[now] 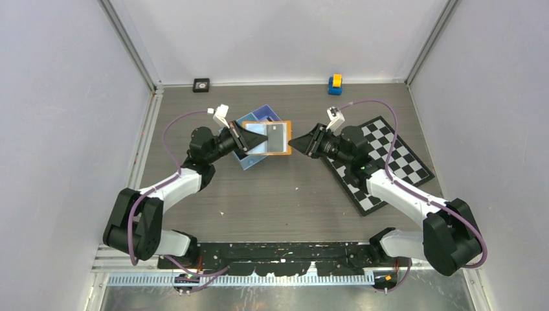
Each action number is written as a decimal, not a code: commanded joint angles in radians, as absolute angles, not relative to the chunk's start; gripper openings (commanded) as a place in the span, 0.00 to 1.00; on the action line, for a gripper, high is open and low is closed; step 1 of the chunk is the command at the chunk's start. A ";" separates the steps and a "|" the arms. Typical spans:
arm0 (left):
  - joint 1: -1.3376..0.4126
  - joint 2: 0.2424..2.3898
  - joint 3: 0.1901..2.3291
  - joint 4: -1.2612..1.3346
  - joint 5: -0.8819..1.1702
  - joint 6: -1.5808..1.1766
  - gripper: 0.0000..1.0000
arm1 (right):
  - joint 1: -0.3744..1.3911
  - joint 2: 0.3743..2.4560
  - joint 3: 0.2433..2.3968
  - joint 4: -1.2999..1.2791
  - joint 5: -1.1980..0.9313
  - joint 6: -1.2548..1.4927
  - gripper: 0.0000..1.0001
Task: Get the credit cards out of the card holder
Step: Remove the credit card from the card holder.
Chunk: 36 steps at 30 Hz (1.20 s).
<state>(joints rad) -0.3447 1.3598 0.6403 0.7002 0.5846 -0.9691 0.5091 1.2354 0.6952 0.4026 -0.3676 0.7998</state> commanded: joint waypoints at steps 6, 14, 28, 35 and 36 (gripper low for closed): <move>-0.341 1.376 0.647 0.824 0.617 -1.013 0.00 | 0.511 1.234 0.703 0.445 -0.385 0.787 0.50; -0.341 1.382 0.649 0.836 0.628 -1.019 0.00 | 0.511 1.246 0.710 0.454 -0.406 0.791 0.40; -0.343 1.425 0.668 0.903 0.686 -1.060 0.00 | 0.511 1.274 0.749 0.364 -0.384 0.766 0.42; -0.365 1.427 0.701 0.782 0.666 -1.000 0.00 | 0.517 1.298 0.751 0.415 -0.436 0.784 0.46; -0.371 1.427 0.707 0.751 0.659 -0.983 0.00 | 0.519 1.299 0.746 0.437 -0.448 0.790 0.46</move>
<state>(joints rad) -0.3511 1.4380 0.6472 0.7895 0.6559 -1.0363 0.5095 1.2968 0.7147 0.3588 -0.4034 0.7868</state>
